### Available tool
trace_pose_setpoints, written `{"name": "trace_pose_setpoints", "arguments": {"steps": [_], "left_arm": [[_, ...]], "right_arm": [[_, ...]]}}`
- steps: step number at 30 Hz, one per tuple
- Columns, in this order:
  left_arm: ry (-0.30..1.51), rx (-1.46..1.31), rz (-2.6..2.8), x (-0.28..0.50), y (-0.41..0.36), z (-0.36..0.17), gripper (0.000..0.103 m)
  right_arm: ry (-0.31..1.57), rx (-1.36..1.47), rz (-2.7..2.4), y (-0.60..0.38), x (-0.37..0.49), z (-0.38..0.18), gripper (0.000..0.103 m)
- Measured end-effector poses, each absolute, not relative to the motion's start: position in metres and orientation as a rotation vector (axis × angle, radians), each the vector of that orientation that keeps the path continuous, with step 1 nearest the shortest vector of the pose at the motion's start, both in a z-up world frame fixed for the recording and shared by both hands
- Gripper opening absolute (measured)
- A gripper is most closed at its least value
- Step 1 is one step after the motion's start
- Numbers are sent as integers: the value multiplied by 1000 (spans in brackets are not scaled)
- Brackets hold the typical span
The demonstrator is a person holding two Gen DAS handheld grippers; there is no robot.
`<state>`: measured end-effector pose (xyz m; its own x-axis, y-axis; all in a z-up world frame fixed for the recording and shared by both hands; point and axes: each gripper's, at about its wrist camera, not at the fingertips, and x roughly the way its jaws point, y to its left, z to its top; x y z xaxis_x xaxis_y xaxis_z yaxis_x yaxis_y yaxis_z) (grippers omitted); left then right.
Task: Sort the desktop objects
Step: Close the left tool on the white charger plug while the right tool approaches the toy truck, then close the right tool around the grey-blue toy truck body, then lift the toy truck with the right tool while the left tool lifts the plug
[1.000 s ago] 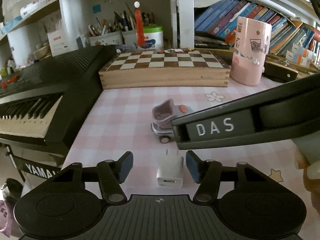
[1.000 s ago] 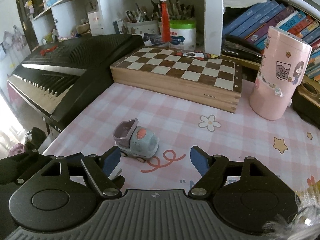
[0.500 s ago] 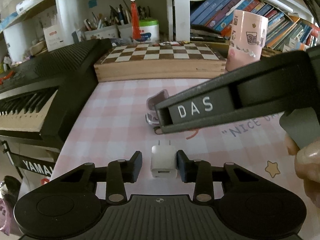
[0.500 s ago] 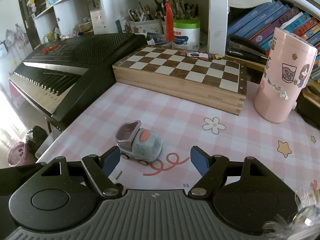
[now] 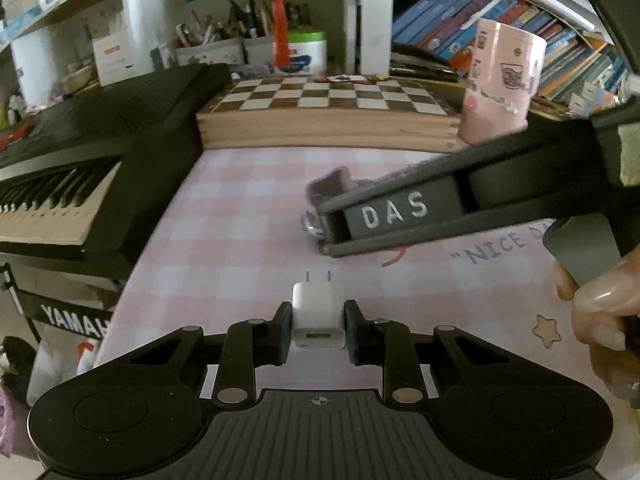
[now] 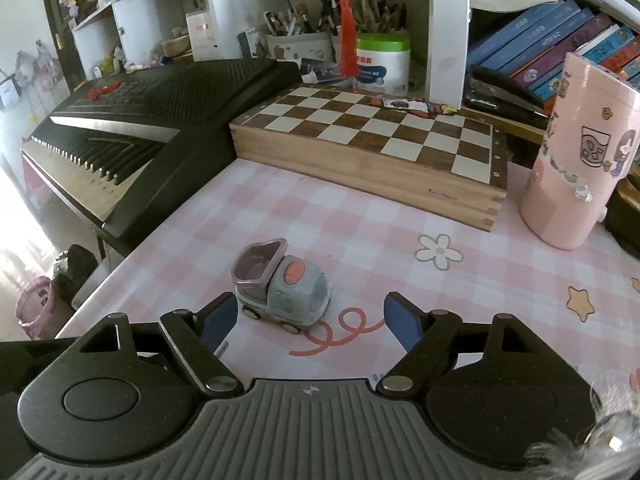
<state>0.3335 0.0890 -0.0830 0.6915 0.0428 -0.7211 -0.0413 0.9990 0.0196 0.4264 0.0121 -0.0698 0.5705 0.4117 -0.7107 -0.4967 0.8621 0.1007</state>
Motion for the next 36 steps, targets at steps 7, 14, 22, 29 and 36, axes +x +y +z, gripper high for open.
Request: {"name": "trace_pose_setpoints", "arguments": {"steps": [7,14,22,29,36], "left_arm": [[810,-48,125,322,110,-78,25],[829,-77,189,308,126,-78,25],[804,-108,234,295,135,-69,25],[798,-112,247,288,135,-64,25],[779,-110,238,285,133,-57,25]], "right_arm": [[803,-134,554,20,432,-78,84],[800,-145,580,29,436,-86,84],[820,-172,571,43,442,-99,84],[796,-208,550,45,440,-99,63],[788,-195,546,37,436,-93,61]]}}
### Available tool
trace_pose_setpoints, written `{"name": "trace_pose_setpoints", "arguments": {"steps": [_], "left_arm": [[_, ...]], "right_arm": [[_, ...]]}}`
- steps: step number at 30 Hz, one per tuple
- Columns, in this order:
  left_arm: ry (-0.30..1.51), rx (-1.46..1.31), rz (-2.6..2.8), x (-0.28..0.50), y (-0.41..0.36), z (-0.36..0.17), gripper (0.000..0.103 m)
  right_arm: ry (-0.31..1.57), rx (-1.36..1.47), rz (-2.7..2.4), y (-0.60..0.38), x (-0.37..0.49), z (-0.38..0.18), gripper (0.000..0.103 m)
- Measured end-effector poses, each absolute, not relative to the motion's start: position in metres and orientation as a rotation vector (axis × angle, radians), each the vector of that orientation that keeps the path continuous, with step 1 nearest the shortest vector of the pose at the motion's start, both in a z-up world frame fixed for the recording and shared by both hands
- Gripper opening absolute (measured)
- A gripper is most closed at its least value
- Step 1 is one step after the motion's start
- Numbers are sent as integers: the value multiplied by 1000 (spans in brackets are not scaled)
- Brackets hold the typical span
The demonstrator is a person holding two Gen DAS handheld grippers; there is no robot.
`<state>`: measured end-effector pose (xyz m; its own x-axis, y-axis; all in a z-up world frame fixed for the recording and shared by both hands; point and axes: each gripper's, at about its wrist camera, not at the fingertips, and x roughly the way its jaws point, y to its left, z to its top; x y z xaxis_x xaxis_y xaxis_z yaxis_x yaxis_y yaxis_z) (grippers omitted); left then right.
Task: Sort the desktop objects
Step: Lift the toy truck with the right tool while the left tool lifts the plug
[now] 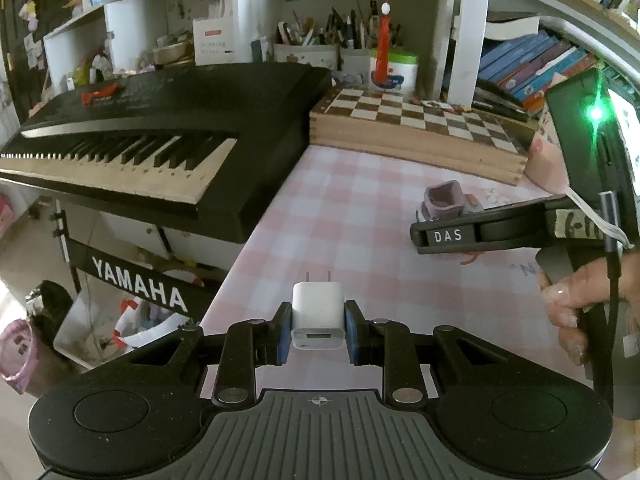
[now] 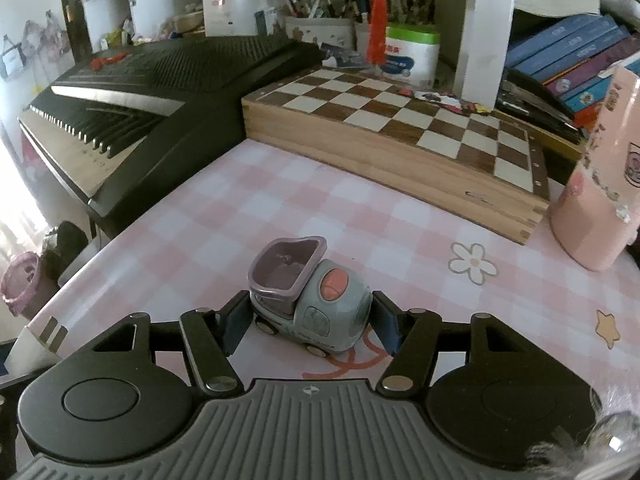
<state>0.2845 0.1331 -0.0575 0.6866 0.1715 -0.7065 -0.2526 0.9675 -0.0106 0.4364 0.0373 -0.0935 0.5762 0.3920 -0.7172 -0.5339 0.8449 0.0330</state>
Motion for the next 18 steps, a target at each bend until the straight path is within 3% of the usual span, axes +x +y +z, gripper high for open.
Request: {"name": "trace_pose_setpoints", "arguments": {"steps": [18], "left_arm": [[720,-167,176,264,131,-33,25]], "right_arm": [[720,-100,485,-9,387,-48,61]]}}
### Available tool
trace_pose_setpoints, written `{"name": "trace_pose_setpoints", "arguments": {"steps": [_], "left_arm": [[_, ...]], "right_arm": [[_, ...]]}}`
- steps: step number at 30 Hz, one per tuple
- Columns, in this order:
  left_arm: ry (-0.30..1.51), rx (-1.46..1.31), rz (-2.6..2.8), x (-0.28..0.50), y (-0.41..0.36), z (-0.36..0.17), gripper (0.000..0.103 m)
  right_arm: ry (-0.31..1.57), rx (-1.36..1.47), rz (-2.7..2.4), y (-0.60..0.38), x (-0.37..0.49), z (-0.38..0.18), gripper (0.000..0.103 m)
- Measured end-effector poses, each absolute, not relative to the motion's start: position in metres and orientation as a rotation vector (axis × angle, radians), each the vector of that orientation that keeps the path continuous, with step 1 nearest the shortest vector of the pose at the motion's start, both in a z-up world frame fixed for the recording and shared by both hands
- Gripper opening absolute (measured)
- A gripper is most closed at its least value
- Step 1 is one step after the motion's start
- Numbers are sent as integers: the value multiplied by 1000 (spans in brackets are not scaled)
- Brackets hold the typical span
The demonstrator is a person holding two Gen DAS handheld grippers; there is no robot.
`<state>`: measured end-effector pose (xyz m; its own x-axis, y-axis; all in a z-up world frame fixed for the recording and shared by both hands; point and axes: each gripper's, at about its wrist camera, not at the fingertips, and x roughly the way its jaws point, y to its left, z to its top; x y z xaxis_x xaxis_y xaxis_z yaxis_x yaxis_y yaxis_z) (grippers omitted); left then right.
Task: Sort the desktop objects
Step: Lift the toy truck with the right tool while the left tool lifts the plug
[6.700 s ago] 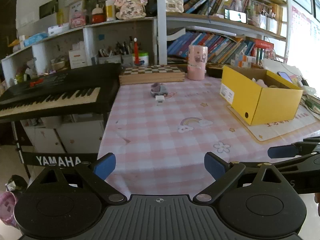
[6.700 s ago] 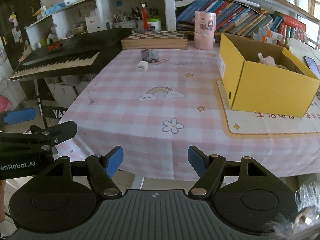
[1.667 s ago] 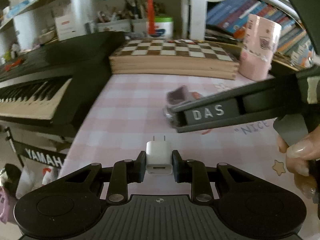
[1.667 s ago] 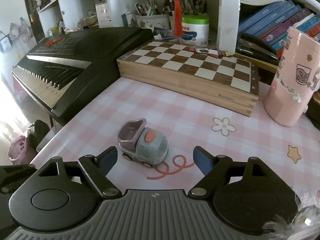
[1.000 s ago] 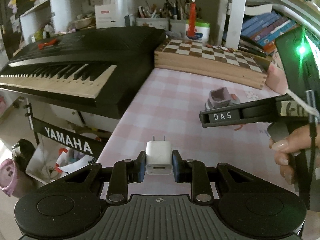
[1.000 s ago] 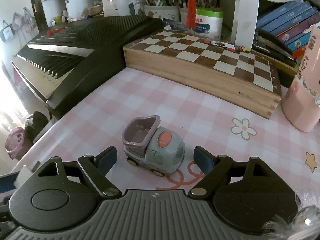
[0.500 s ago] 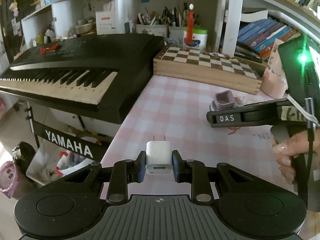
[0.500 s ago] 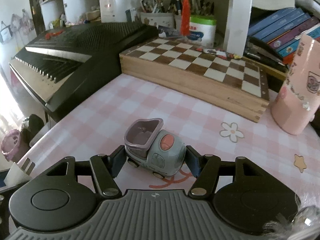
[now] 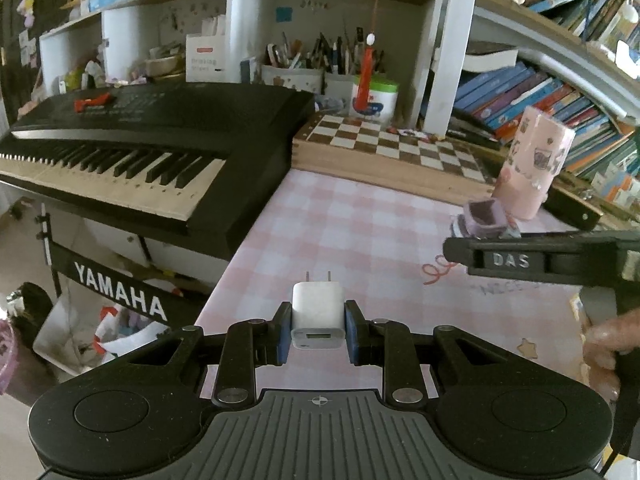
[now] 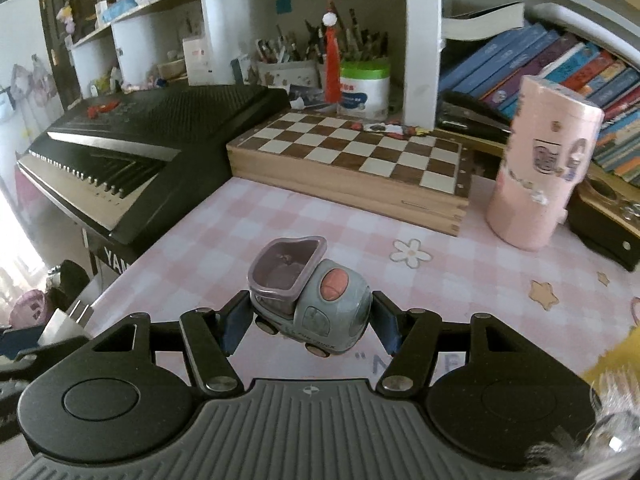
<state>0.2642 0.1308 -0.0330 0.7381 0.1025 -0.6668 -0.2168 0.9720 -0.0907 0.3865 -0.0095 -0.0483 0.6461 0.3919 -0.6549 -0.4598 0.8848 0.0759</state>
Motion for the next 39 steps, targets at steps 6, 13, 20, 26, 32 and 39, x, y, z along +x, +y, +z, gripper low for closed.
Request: {"name": "trace_pose_setpoints", "arguments": {"steps": [6,13,20,26,32,39], "left_arm": [[709,-146,143,248,126,-19,25],[663,-112,96,224,123,1,25],[638,-105,60,199,125,10,25],[648,-108,38,184,130,8,25],[654,-106,14,167,134,9,25],[653,-103,2,143,140,9,25]], "right_arm": [[705,-83,483,-24,356,-33,61],[696,-78,497,-37,315,-16,61],[705,-26,477,-42,278,-6,61],[712,-4,445,-42,252,-3,61],[731,8,417,-39,227,-6,61],[736,2,402,-33,194,-7,61]]}}
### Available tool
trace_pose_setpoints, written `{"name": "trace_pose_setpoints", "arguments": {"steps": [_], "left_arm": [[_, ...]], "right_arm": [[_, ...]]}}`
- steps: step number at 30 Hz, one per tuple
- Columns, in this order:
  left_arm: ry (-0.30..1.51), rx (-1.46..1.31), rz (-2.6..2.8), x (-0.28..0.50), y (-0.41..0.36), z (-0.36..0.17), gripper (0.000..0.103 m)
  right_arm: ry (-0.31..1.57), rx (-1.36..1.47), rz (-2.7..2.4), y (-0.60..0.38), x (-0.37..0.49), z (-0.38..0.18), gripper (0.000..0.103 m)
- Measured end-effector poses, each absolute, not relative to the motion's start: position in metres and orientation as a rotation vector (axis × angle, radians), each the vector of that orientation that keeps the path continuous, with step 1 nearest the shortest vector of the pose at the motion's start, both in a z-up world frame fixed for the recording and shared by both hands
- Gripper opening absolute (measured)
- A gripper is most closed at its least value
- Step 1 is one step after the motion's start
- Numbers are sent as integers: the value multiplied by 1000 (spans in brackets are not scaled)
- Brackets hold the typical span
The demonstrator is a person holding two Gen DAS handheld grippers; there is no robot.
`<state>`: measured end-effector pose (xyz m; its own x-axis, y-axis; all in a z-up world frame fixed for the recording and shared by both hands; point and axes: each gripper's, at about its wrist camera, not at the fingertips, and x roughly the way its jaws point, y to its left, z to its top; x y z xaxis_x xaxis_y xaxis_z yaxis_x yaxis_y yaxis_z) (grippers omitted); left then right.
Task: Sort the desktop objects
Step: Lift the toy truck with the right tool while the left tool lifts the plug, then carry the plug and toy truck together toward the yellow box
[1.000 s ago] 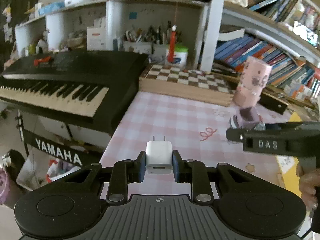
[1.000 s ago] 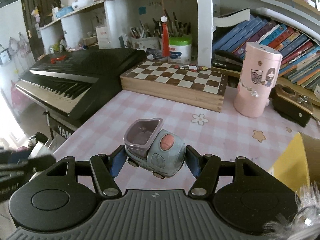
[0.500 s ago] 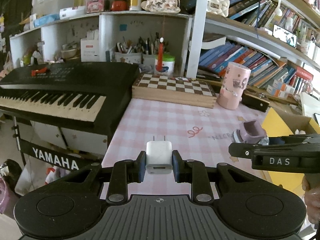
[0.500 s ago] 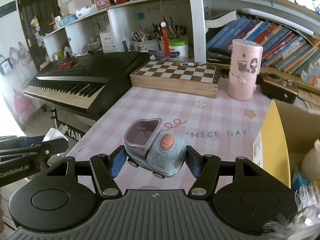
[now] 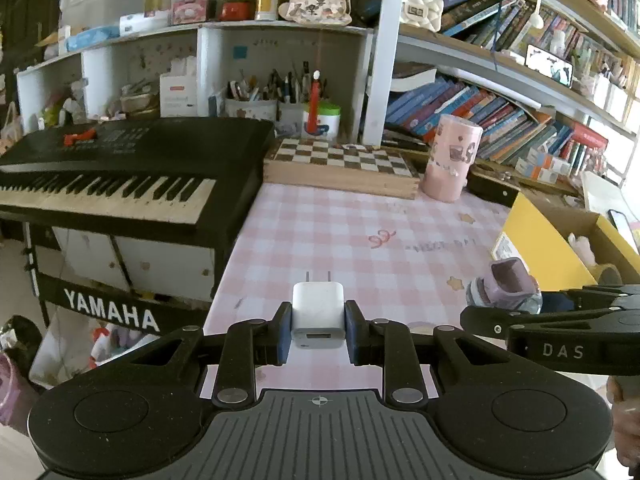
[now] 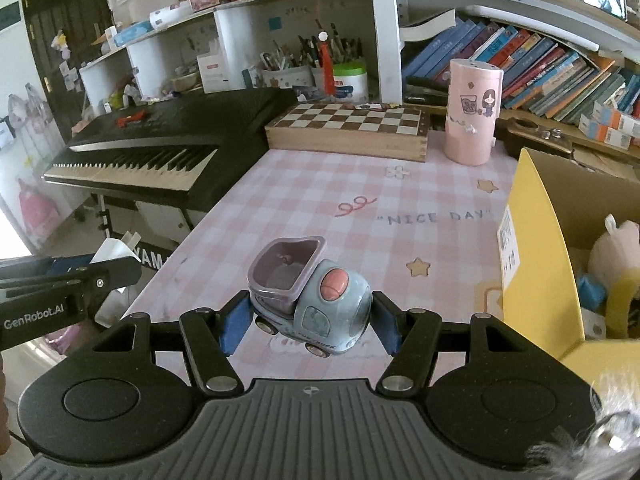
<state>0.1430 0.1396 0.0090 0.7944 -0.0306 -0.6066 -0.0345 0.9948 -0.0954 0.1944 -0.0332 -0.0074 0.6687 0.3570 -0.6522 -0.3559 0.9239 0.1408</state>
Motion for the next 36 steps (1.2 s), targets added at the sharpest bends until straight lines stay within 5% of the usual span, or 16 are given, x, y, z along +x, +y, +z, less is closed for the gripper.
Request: {"name": "trace_pose_setpoints", "arguments": {"steps": [36], "left_arm": [[740,-70,-122,12,153,-10,25]], "right_arm": [[795,30,353,-6,34,-31,61]]}}
